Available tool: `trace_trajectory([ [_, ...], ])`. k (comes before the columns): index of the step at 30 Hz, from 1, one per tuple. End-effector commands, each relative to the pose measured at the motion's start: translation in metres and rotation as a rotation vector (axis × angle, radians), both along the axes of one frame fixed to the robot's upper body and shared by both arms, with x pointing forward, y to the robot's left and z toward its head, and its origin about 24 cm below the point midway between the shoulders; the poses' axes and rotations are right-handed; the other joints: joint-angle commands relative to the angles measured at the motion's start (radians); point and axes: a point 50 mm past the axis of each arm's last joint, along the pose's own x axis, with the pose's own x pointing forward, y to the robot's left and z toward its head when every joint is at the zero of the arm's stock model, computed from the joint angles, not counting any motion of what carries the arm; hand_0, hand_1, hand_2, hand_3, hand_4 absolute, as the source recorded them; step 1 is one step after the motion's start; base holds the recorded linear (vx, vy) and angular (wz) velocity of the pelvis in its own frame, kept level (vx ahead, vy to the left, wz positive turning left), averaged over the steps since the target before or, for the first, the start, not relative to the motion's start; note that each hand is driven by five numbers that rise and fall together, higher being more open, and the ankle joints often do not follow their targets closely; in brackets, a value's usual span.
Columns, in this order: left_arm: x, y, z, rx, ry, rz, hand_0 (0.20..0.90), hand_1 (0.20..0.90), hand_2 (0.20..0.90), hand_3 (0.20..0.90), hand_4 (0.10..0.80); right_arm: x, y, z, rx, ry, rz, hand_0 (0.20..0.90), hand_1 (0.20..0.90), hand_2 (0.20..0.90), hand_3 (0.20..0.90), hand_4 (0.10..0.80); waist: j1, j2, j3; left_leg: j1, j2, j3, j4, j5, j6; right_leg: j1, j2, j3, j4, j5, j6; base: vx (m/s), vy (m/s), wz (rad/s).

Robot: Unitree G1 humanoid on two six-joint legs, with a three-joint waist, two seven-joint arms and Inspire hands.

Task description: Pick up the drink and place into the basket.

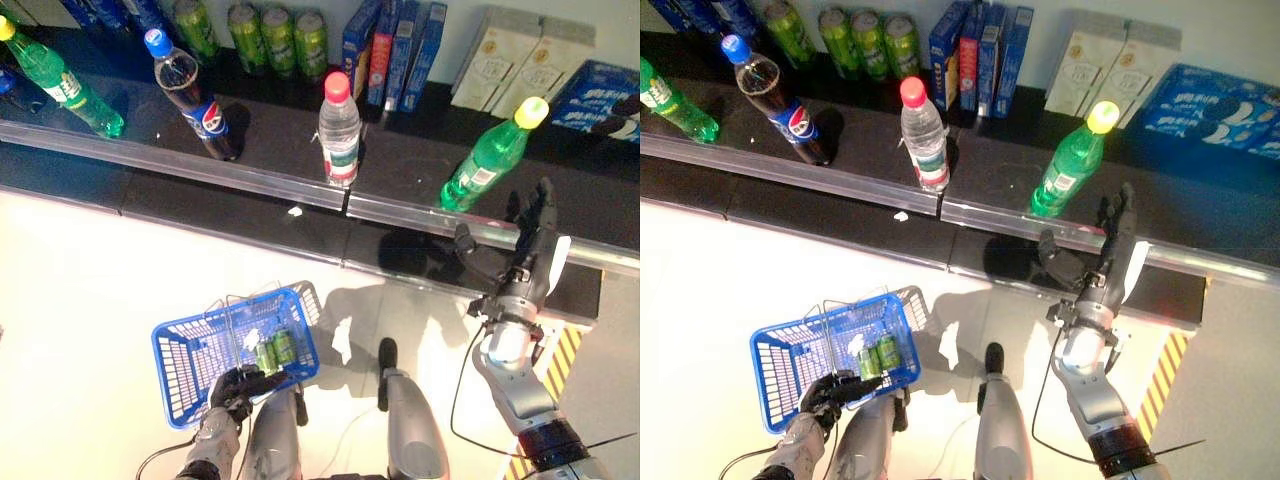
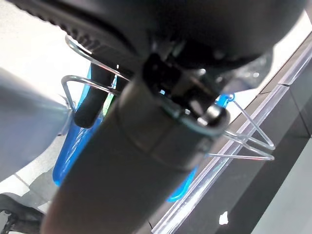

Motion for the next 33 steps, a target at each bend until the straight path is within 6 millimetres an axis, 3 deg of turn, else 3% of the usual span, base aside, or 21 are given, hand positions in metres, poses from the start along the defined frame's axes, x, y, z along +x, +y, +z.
trace_trajectory([
  [1, -0.029, -0.003, -0.012, -0.018, 0.039, -0.012, 0.3, 0.3, 0.3, 0.2, 0.1, 0.002, 0.005, 0.071, -0.019, -0.359, -0.023, 0.9, 0.9, 0.9, 0.9, 0.8, 0.015, -0.02, -0.029, -0.056, 0.023, -0.081, 0.139, -0.039, -0.005, 0.001, -0.012, -0.035, 0.004, 0.011, -0.021, -0.047, -0.014, 0.0],
  [14, -0.011, -0.005, -0.004, -0.028, -0.004, -0.039, 0.3, 0.3, 0.3, 0.2, 0.1, 0.023, 0.01, 0.114, 0.16, -0.487, -0.033, 0.9, 0.9, 0.9, 0.9, 0.8, 0.056, -0.004, 0.015, -0.091, 0.015, -0.101, 0.147, -0.009, -0.006, 0.001, -0.011, -0.061, 0.0, 0.01, -0.036, -0.018, -0.012, 0.02],
  [26, -0.002, -0.012, 0.0, -0.042, -0.028, -0.049, 0.3, 0.3, 0.3, 0.2, 0.1, 0.034, 0.023, 0.115, 0.27, -0.441, 0.077, 0.9, 0.9, 0.9, 0.9, 0.8, 0.067, 0.005, 0.031, -0.093, 0.012, -0.099, 0.136, 0.006, -0.006, 0.003, -0.01, -0.07, -0.001, 0.009, -0.045, -0.003, 0.0, 0.03],
  [33, 0.0, -0.014, 0.0, -0.042, -0.021, -0.066, 0.3, 0.3, 0.3, 0.2, 0.1, 0.042, 0.023, 0.125, 0.29, -0.448, 0.045, 0.9, 0.9, 0.9, 0.9, 0.8, 0.077, 0.011, 0.038, -0.098, 0.01, -0.101, 0.151, 0.011, -0.008, 0.007, -0.013, -0.074, 0.004, 0.004, -0.051, 0.005, -0.003, 0.0],
])
